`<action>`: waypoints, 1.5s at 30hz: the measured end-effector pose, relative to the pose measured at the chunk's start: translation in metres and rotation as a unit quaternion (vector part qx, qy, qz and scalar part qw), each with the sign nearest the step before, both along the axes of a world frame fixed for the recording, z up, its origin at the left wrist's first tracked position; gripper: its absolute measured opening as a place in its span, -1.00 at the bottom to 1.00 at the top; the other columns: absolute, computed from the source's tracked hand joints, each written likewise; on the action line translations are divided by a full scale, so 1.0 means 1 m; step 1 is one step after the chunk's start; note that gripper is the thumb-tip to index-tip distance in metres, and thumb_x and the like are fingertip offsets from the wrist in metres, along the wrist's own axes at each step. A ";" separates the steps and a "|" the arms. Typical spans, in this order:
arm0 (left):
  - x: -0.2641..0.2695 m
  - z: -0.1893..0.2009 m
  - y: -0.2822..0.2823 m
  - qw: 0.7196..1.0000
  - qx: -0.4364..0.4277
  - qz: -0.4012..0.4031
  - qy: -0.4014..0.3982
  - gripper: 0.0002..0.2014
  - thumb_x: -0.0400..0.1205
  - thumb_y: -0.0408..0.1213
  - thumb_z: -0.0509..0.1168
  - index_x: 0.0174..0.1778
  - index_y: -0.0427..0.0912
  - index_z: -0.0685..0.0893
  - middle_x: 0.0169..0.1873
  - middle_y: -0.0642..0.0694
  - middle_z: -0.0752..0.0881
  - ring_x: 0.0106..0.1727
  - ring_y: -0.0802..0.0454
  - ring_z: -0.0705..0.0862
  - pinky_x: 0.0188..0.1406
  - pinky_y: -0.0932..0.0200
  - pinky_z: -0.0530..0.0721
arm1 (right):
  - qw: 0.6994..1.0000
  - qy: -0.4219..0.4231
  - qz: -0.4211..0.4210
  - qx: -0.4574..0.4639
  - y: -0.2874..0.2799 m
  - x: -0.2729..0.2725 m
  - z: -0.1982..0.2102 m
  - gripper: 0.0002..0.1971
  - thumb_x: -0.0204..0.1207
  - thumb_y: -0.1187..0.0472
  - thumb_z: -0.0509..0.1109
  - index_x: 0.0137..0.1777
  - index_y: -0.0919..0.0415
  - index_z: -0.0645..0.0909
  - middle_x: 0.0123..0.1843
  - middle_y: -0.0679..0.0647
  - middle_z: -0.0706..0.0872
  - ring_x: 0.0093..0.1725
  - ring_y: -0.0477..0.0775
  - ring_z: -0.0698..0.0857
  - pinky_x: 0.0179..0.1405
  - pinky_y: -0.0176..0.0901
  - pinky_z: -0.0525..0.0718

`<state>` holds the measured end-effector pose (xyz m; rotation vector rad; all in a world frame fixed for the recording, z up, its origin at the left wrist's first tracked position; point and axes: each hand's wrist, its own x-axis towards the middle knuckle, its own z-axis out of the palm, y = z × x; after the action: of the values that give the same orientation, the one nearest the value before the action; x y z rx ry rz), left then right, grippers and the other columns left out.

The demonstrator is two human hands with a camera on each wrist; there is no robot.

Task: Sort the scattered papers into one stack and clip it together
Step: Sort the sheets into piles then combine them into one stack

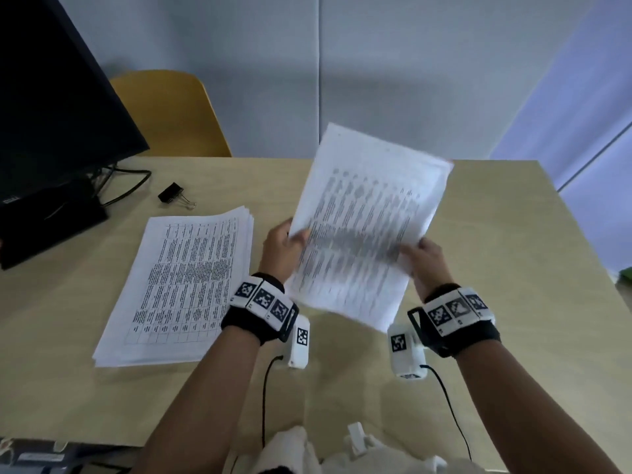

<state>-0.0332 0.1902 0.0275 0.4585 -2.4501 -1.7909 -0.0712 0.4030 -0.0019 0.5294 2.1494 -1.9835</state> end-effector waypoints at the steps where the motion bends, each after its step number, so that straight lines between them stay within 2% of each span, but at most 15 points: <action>1: -0.002 0.010 -0.001 0.999 0.016 0.014 0.029 -0.72 0.68 -0.34 0.18 0.28 -0.31 0.58 -0.12 -0.14 0.63 -0.24 0.13 0.54 -0.27 0.34 0.50 | 0.998 0.059 -0.002 0.004 -0.004 -0.003 0.016 -0.76 0.44 0.44 0.28 0.11 0.38 0.58 0.05 0.29 0.71 0.06 0.27 0.70 0.11 0.18 0.68; 4: -0.008 0.038 -0.007 0.991 0.073 0.043 0.107 -0.83 0.66 -0.41 0.21 0.14 -0.26 0.60 -0.14 -0.10 0.65 -0.20 0.20 0.58 -0.20 0.43 0.55 | 0.966 0.246 -0.031 0.078 -0.012 -0.009 0.063 -0.92 0.50 0.44 0.17 -0.10 0.33 0.50 -0.24 0.19 0.56 -0.24 0.08 0.55 -0.29 -0.02 0.55; 7: -0.012 0.050 -0.018 0.981 0.131 0.040 0.137 -0.80 0.63 -0.46 0.24 0.15 -0.25 0.59 -0.11 -0.03 0.69 -0.16 0.30 0.67 -0.06 0.43 0.64 | 0.941 0.325 -0.044 0.085 -0.018 -0.002 0.084 -0.77 0.45 0.41 0.15 -0.26 0.03 0.31 -0.32 0.06 0.42 -0.29 0.04 0.41 -0.36 -0.03 0.40; 11: -0.004 0.041 -0.020 0.974 0.186 0.038 0.121 -0.68 0.56 -0.52 0.31 0.22 -0.28 0.53 -0.04 0.00 0.71 -0.13 0.34 0.73 -0.08 0.40 0.68 | 0.956 0.288 -0.035 0.052 -0.027 0.019 0.069 -0.79 0.25 0.37 0.06 -0.14 0.12 0.34 -0.30 0.18 0.42 -0.30 0.08 0.41 -0.37 -0.04 0.42; 13: 0.005 0.032 -0.015 0.981 0.172 0.031 0.084 -0.65 0.56 -0.49 0.32 0.28 -0.31 0.54 -0.02 0.03 0.71 -0.08 0.31 0.72 -0.10 0.44 0.67 | 0.960 0.272 -0.034 0.050 -0.031 0.027 0.058 -0.62 0.23 0.46 0.03 0.06 0.28 0.40 -0.20 0.44 0.53 -0.29 0.30 0.49 -0.29 -0.01 0.50; 15: 0.011 0.021 -0.013 0.987 0.148 0.029 0.051 -0.66 0.58 -0.45 0.31 0.29 -0.31 0.56 0.02 -0.01 0.71 -0.01 0.22 0.69 0.03 0.31 0.65 | 0.960 0.273 -0.038 0.054 -0.036 0.032 0.053 -0.56 0.20 0.51 0.01 0.07 0.22 0.41 -0.06 0.53 0.57 -0.14 0.51 0.53 -0.23 0.00 0.54; 17: 0.016 0.019 -0.016 0.988 0.147 0.039 0.036 -0.68 0.60 -0.40 0.30 0.29 -0.29 0.57 0.05 -0.05 0.70 0.03 0.12 0.67 0.13 0.21 0.63 | 0.959 0.276 -0.044 0.047 -0.043 0.034 0.055 -0.60 0.20 0.48 0.01 0.02 0.15 0.39 -0.10 0.48 0.58 -0.23 0.40 0.54 -0.27 -0.04 0.53; 20: 0.019 0.031 -0.035 0.991 0.104 0.061 0.050 -0.72 0.61 -0.28 0.29 0.24 -0.20 0.56 0.02 -0.03 0.69 0.06 0.06 0.66 0.13 0.19 0.61 | 0.963 0.263 -0.039 0.035 -0.058 0.031 0.059 -0.77 0.33 0.46 0.10 -0.06 0.21 0.35 -0.28 0.09 0.52 -0.30 0.05 0.50 -0.38 -0.07 0.50; 23: 0.018 0.048 -0.072 0.988 0.038 0.120 0.089 -0.85 0.63 -0.31 0.25 0.09 -0.06 0.52 -0.06 0.02 0.64 -0.11 0.25 0.62 -0.15 0.39 0.59 | 0.977 0.205 0.011 0.063 -0.085 0.027 0.056 -0.82 0.44 0.38 0.22 -0.18 0.06 0.37 -0.14 0.17 0.63 -0.16 0.18 0.64 -0.19 0.15 0.66; 26: 0.020 0.056 -0.119 0.977 -0.023 0.191 0.089 -0.84 0.61 -0.36 0.24 0.10 -0.23 0.58 -0.02 -0.11 0.64 -0.06 0.03 0.62 -0.12 0.24 0.61 | 0.974 0.151 0.124 0.111 -0.124 0.033 0.051 -0.92 0.50 0.34 0.27 -0.12 0.16 0.45 -0.03 0.25 0.72 -0.04 0.28 0.71 -0.05 0.15 0.73; 31: 0.036 0.045 -0.190 0.959 -0.065 0.275 -0.015 -0.67 0.61 -0.44 0.16 0.31 -0.24 0.45 0.18 -0.18 0.62 -0.02 -0.05 0.59 -0.12 0.19 0.50 | 0.945 0.115 0.222 0.210 -0.194 0.049 0.040 -0.86 0.50 0.33 0.29 -0.05 0.43 0.58 -0.15 0.19 0.66 -0.13 0.16 0.62 -0.18 -0.08 0.57; 35: 0.049 0.030 -0.225 0.955 -0.058 0.273 -0.104 -0.51 0.58 -0.51 0.05 0.46 -0.20 0.26 0.33 -0.25 0.55 0.24 -0.21 0.61 -0.06 0.17 0.51 | 0.932 0.068 0.259 0.243 -0.232 0.056 0.025 -0.88 0.51 0.34 0.24 -0.09 0.40 0.56 -0.19 0.14 0.59 -0.15 0.13 0.55 -0.20 -0.16 0.44; 39: 0.058 0.003 -0.246 0.944 -0.084 0.252 -0.194 -0.51 0.59 -0.52 0.06 0.47 -0.24 0.21 0.42 -0.30 0.44 0.38 -0.27 0.50 0.20 0.04 0.51 | 0.917 0.028 0.276 0.287 -0.254 0.062 0.011 -0.94 0.51 0.37 0.22 -0.18 0.28 0.48 -0.19 0.15 0.56 -0.16 0.10 0.49 -0.21 -0.21 0.38; 42: 0.062 -0.016 -0.254 0.929 -0.124 0.197 -0.287 -0.36 0.59 -0.44 0.21 0.55 -0.33 0.08 0.53 -0.32 0.21 0.53 -0.29 0.29 0.46 -0.06 0.34 | 0.920 -0.013 0.254 0.298 -0.260 0.066 -0.005 -0.93 0.46 0.41 0.27 -0.08 0.31 0.50 -0.07 0.26 0.66 -0.12 0.18 0.60 -0.15 -0.09 0.59; 45: 0.067 -0.033 -0.257 0.902 -0.176 0.118 -0.376 -0.27 0.59 -0.22 0.33 0.56 -0.34 0.09 0.54 -0.29 0.11 0.57 -0.30 0.18 0.50 -0.14 0.28 | 0.931 -0.061 0.213 0.289 -0.261 0.070 -0.019 -0.64 0.40 0.45 0.35 0.18 0.38 0.39 0.18 0.29 0.55 0.17 0.27 0.57 0.11 -0.06 0.60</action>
<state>0.0342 -0.0672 -0.0057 1.5635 -2.8961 -1.1520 -0.0017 0.1425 -0.0207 0.2144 2.4868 -1.0609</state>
